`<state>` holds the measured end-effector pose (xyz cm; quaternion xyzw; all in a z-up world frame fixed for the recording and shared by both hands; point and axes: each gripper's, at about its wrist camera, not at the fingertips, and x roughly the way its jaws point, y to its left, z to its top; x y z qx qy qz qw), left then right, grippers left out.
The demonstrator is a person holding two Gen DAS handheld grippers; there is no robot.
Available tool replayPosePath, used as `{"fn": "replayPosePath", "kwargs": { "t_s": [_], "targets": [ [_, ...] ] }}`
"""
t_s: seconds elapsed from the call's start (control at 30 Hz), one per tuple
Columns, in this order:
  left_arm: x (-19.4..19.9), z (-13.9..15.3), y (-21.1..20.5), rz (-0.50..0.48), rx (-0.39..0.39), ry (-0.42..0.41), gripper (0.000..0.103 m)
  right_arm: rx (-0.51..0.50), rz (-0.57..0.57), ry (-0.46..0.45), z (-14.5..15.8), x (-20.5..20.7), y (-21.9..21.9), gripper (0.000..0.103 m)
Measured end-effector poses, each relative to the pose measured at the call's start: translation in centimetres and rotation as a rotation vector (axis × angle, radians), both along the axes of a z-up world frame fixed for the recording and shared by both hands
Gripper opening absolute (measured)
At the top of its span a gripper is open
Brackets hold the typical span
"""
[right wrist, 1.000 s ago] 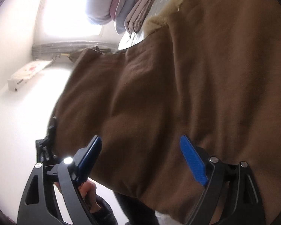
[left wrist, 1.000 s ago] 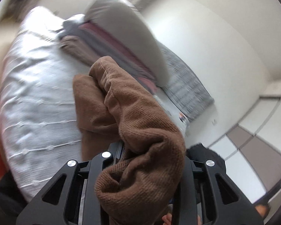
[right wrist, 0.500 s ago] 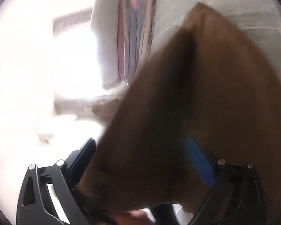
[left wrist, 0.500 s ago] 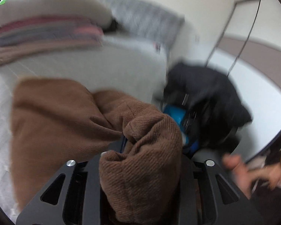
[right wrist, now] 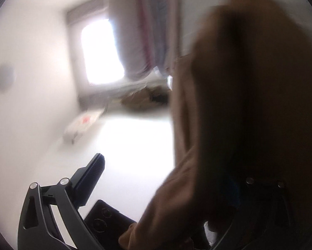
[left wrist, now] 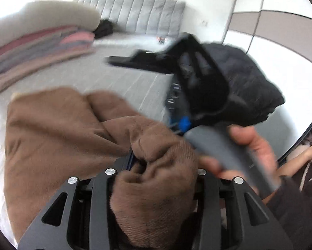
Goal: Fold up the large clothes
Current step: 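Lift the coat bundle with the left gripper while the right gripper holds it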
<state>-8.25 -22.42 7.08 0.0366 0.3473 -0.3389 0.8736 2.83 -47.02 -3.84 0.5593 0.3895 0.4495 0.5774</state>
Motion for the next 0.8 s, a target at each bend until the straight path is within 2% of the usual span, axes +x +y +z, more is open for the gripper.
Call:
{"fn": "replayPosePath", "kwargs": {
  "t_s": [0.07, 0.17, 0.23, 0.3, 0.33, 0.37, 0.43, 0.53, 0.63, 0.73, 0.8],
  "targets": [
    [-1.1, 1.7, -1.1, -0.016, 0.006, -0.072, 0.028, 0.016, -0.012, -0.085, 2.5, -0.1, -1.3, 0.097],
    [-0.3, 1.3, -2.5, -0.058, -0.016, -0.021, 0.029, -0.029, -0.035, -0.119, 3.0, -0.9, -2.9, 0.097],
    [1.4, -1.5, -3.8, -0.071, 0.006, 0.103, 0.03, -0.071, -0.045, -0.058, 0.5, -1.0, -3.5, 0.097],
    [3.4, -5.3, -4.3, -0.081, 0.016, 0.27, 0.034, -0.087, -0.064, 0.097, -4.5, -0.9, -4.4, 0.097],
    [4.0, -7.0, -4.6, -0.082, 0.042, 0.326, 0.036, -0.071, -0.083, 0.143, -6.6, -1.1, -5.1, 0.098],
    [3.8, -7.8, -4.7, -0.089, 0.068, 0.332, 0.042, -0.051, -0.096, 0.158, -7.7, -1.5, -4.9, 0.098],
    [3.1, -8.0, -5.2, -0.121, 0.104, 0.307, 0.051, 0.012, -0.117, 0.156, -8.9, -2.1, -5.8, 0.097],
    [2.4, -7.0, -5.6, -0.145, 0.13, 0.282, 0.063, -0.042, -0.147, 0.124, -7.7, -2.0, -6.8, 0.098],
    [0.7, -5.1, -5.2, -0.146, 0.12, 0.19, 0.064, -0.13, -0.18, 0.057, -5.2, -2.1, -7.4, 0.098],
    [-1.0, -2.9, -3.3, -0.145, 0.064, 0.134, 0.066, -0.225, -0.226, -0.019, -1.9, -3.8, -7.3, 0.098],
    [-2.1, -1.2, -0.8, -0.144, -0.005, 0.101, 0.068, -0.262, -0.237, -0.092, 0.7, -4.7, -8.0, 0.098]
  ]
}}
